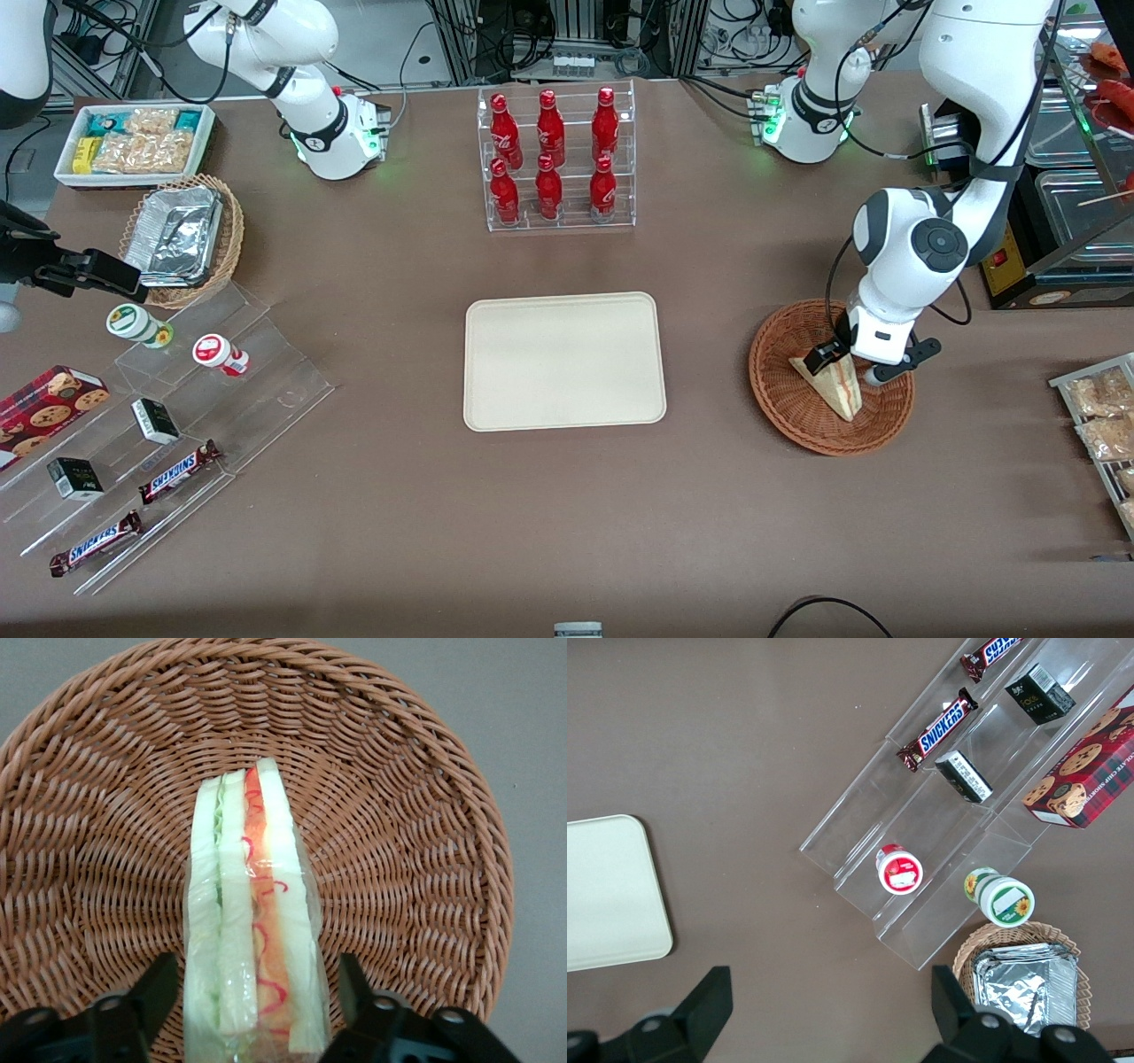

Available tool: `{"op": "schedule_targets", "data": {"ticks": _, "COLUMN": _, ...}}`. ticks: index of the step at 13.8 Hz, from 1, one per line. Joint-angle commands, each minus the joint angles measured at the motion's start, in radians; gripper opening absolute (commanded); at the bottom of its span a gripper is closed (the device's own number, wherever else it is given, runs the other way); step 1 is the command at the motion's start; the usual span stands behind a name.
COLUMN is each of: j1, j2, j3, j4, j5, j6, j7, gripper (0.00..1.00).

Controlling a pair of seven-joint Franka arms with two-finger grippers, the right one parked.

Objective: Place sandwich from basket to tray
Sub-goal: 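Close the left gripper on the sandwich's wrapped edge and lift it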

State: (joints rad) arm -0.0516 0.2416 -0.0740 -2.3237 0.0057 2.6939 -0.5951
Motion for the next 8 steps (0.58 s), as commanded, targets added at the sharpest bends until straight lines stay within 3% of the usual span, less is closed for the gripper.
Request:
{"op": "schedule_targets", "data": {"ticks": 1, "j1": -0.002, "j2": 0.005, "j3": 0.0, "j4": 0.009, "j5": -0.001, "j6": 0.018, "j7": -0.008, "gripper": 0.0}}
{"op": "schedule_targets", "data": {"ticks": 5, "j1": -0.002, "j2": -0.056, "j3": 0.002, "j4": 0.021, "j5": 0.002, "j6": -0.043, "j7": -0.005, "gripper": 0.0}}
{"op": "schedule_targets", "data": {"ticks": 8, "j1": -0.01, "j2": -0.129, "j3": 0.0, "j4": 0.094, "j5": 0.004, "j6": -0.228, "j7": 0.001, "gripper": 0.0}}
